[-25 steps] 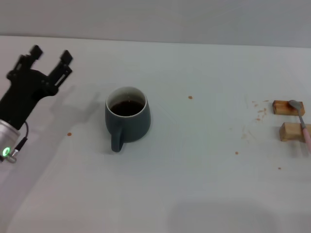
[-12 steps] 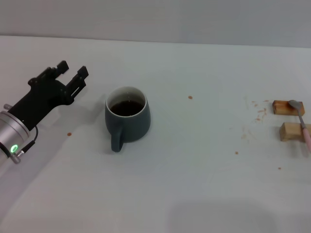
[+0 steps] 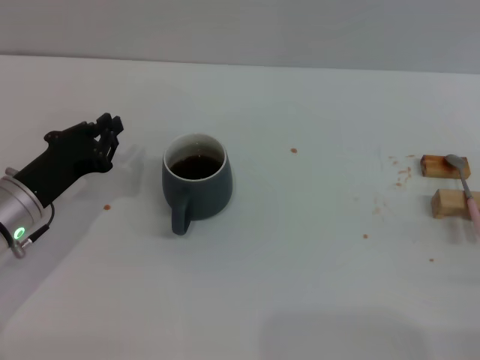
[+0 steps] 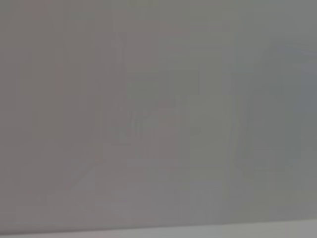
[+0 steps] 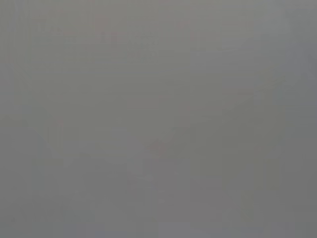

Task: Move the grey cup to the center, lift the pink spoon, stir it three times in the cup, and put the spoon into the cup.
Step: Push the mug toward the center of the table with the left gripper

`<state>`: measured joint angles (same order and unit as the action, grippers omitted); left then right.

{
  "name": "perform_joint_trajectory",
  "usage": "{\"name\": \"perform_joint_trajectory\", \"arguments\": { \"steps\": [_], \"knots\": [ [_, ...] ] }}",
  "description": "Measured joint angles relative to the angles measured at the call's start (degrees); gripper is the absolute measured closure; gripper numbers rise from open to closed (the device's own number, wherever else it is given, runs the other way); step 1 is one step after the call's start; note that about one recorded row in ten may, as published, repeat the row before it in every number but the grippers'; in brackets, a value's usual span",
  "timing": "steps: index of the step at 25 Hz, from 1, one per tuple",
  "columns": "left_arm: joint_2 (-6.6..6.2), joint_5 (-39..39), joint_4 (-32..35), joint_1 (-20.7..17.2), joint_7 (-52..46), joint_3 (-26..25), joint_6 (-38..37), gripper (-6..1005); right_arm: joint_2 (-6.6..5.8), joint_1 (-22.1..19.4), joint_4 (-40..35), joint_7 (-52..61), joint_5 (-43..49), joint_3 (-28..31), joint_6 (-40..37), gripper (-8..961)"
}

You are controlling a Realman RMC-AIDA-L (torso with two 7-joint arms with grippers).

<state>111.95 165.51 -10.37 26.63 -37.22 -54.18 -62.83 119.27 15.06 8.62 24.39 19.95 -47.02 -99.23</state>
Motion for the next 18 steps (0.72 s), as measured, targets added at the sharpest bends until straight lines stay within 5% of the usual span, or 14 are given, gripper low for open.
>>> {"name": "perform_joint_trajectory", "arguments": {
  "steps": [5,11,18],
  "knots": [
    [0.13,-0.03,0.0,0.44,0.23,1.06,1.81,873,0.04,0.28,-0.01,1.21,0.07,0.0,0.29,344],
    [0.53,-0.02,0.21,2.25,0.23,4.87,4.67,1001,0.01,0.62,-0.06,1.3,0.09,0.0,0.65,344],
    [1.02,-0.02,0.7,3.53,0.31,6.76,5.36,1001,-0.01,0.64,-0.13,1.3,0.09,0.0,1.02,344]
  ]
}}
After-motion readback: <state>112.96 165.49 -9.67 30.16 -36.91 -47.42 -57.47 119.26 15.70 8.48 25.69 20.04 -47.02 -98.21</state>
